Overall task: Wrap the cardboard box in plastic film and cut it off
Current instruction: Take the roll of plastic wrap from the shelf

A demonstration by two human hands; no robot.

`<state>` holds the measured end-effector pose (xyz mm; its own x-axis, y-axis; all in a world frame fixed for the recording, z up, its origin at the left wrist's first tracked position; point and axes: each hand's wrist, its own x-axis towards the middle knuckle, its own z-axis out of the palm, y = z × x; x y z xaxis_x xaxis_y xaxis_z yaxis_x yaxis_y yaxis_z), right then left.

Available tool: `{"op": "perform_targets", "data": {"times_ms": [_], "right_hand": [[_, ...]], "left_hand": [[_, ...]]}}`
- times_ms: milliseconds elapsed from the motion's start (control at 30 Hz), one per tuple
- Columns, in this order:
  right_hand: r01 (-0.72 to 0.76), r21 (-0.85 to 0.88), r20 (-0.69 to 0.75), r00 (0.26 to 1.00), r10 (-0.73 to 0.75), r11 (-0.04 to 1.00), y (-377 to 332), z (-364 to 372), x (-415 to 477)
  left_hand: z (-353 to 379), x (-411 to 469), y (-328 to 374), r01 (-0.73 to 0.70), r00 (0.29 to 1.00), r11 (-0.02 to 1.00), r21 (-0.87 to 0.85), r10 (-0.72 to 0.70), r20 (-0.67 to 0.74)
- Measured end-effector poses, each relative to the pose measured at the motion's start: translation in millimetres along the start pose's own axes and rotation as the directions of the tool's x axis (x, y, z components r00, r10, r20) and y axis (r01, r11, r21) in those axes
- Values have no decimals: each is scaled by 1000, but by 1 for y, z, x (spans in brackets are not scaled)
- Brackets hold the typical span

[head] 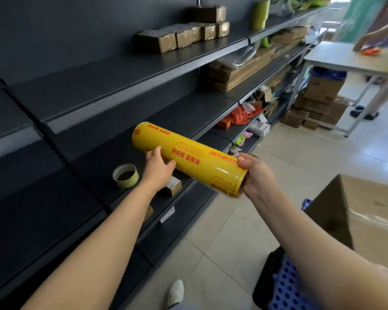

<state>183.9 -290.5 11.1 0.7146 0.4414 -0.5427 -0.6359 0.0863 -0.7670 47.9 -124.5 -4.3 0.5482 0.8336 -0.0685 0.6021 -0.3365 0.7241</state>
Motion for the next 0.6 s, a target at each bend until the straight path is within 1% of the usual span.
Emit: {"op": "perform_targets", "data": {"times_ms": [67,133,167,233,300,367,400,467,533,600], "right_hand": [[4,26,6,1000,-4,1000,-7,-25,-18],[10,54,6,1000,-10,998,-13,-46,-34],[15,69,3,1000,-16,997,-16,-56,-41],[28,104,-1,1000,-28,994,-20,-72,-56],[29,140,-17,999,-27,990,-22,-85,-68],[38,184,-42,999,-31,982,-22,-95,-80],[51,212,-60,997,-39,976,-22,-99,-85],[78,277,-92,994,-54,958,-22,-106,-93],[102,337,-117,991,-65,936,-21,-113,-101],[128,394,-134,988,-81,910,-18,-121,-108]], "left_hand": [[10,-20,12,47,999,993,-108,-49,-11],[19,-36,21,106,994,961,-257,-107,12],[22,-41,24,135,991,925,-356,-126,48],[32,-52,33,205,977,803,-560,-137,161],[44,-66,45,316,938,676,-666,-115,328],[58,-79,56,425,867,600,-677,-54,496],[64,-85,60,472,823,580,-664,-20,568],[75,-91,67,538,746,558,-632,34,665],[81,-97,73,562,711,540,-626,69,699],[86,-102,79,561,706,542,-626,82,704]]}}
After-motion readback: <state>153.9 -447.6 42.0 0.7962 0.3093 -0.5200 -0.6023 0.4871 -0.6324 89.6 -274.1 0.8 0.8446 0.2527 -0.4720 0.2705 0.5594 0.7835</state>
